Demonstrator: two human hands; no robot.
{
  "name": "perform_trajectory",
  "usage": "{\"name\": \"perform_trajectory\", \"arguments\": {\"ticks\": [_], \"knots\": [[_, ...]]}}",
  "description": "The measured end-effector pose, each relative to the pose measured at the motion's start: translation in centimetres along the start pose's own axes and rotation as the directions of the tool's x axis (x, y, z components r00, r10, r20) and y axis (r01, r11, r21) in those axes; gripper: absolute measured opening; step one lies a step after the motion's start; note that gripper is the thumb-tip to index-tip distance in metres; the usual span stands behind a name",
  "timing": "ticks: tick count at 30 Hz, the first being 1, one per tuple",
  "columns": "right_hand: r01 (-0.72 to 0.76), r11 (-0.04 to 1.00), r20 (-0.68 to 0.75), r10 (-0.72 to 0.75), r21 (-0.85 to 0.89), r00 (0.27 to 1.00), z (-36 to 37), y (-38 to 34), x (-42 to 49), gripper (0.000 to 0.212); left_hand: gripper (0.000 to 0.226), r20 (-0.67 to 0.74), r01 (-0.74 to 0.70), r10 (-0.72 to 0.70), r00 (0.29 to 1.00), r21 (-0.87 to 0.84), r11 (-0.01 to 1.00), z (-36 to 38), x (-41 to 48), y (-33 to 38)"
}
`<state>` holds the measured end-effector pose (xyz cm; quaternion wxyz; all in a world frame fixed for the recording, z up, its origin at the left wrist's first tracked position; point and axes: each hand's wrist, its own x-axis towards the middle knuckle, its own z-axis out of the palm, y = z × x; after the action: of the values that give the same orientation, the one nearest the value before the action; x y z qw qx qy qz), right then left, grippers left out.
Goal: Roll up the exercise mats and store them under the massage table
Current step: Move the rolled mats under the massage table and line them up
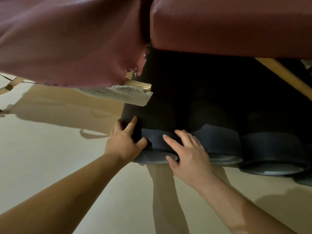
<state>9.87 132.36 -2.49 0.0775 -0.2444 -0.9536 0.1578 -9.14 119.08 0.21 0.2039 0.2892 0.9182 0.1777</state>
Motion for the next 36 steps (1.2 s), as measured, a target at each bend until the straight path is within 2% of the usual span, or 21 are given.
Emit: {"name": "perform_trajectory", "arguments": {"ticks": [2, 3, 5, 9, 14, 20, 25, 27, 31, 33, 36], "knots": [[-0.069, 0.987, -0.063, 0.06, -0.145, 0.996, -0.6, 1.6, -1.1, 0.056, 0.071, -0.105, -0.217, 0.225, 0.969, 0.087, 0.972, -0.4, -0.7, 1.4], [-0.118, 0.973, -0.076, 0.105, -0.198, 0.992, -0.9, 2.3, -1.6, 0.056, 0.065, -0.111, -0.313, 0.326, 0.939, 0.122, 0.942, -0.4, -1.0, 2.2], [-0.195, 0.947, -0.086, 0.179, -0.254, 0.98, -1.4, 3.5, -2.3, 0.058, 0.059, -0.063, -0.384, 0.406, 0.912, 0.225, 0.896, -0.1, -1.7, 3.4], [-0.22, 0.939, -0.11, 0.197, -0.264, 0.974, -1.6, 5.2, -3.9, 0.063, 0.065, -0.037, -0.403, 0.452, 0.891, 0.393, 0.827, 1.2, -2.4, 4.1], [-0.31, 0.935, -0.13, 0.29, -0.175, 0.948, -1.7, 6.6, -4.5, 0.058, 0.059, -0.033, -0.399, 0.445, 0.895, 0.386, 0.831, 2.2, -2.3, 4.5], [-0.327, 0.945, -0.084, 0.323, -0.031, 0.943, -1.8, 7.0, -3.8, 0.048, 0.064, -0.003, -0.353, 0.399, 0.917, 0.462, 0.814, 3.3, -2.3, 4.9], [-0.317, 0.947, 0.011, 0.318, -0.046, 0.948, -2.9, 7.7, -3.4, 0.049, 0.064, 0.001, -0.346, 0.388, 0.922, 0.455, 0.821, 3.2, -3.0, 5.6], [-0.298, 0.954, -0.031, 0.297, -0.028, 0.954, -3.0, 7.6, -3.9, 0.053, 0.063, -0.004, -0.381, 0.424, 0.906, 0.43, 0.818, 3.0, -3.5, 5.9], [-0.319, 0.948, -0.205, 0.315, 0.012, 0.927, -2.7, 7.9, -6.5, 0.06, 0.061, -0.007, -0.507, 0.534, 0.846, 0.303, 0.807, 3.3, -5.2, 7.5], [-0.32, 0.947, -0.268, 0.312, 0.014, 0.911, -3.0, 8.3, -8.0, 0.051, 0.058, 0.005, -0.548, 0.56, 0.828, 0.214, 0.809, 3.7, -6.1, 9.0], [-0.318, 0.948, -0.325, 0.301, 0.001, 0.897, -3.7, 8.9, -9.7, 0.026, 0.053, 0.019, -0.546, 0.546, 0.837, 0.062, 0.835, 4.2, -7.8, 11.4]]}}
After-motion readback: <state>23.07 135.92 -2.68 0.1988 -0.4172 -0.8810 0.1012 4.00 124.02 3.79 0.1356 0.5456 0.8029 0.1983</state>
